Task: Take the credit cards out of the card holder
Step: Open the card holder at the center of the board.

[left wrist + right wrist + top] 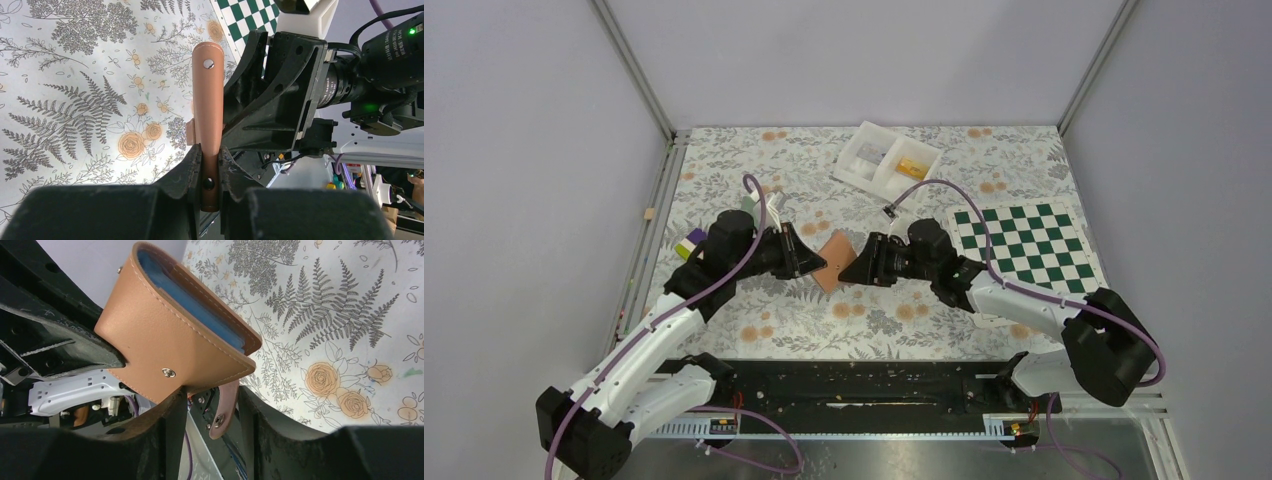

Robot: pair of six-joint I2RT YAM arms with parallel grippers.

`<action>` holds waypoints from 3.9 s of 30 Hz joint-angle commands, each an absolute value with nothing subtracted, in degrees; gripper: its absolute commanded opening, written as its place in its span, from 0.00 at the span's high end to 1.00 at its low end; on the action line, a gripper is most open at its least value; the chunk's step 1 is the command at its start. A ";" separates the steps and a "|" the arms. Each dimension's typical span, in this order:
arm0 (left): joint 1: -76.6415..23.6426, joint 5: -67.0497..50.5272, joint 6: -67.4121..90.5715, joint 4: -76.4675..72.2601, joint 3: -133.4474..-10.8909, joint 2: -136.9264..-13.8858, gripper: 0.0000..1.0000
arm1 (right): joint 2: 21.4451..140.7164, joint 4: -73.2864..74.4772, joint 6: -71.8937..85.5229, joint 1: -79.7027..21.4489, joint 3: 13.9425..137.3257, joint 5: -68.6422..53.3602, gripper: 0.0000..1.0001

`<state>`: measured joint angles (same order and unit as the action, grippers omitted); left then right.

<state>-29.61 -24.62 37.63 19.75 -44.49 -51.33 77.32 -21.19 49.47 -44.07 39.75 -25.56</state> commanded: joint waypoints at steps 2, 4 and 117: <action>-28.92 -29.15 37.88 13.74 -47.65 -50.25 1.00 | 76.71 -24.78 49.81 -44.19 37.71 -28.52 0.50; -28.79 -30.11 37.64 13.88 -48.00 -50.38 1.00 | 76.05 -24.44 49.47 -44.20 36.58 -28.55 0.49; -51.92 -14.79 7.03 -4.48 -42.37 -51.77 0.19 | 53.06 -7.56 42.09 -43.49 48.59 -21.99 1.00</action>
<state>-51.72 -18.33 8.49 -1.15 -41.23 -50.85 53.63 -2.46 40.66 -43.70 47.86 -20.49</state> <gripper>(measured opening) 0.814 0.059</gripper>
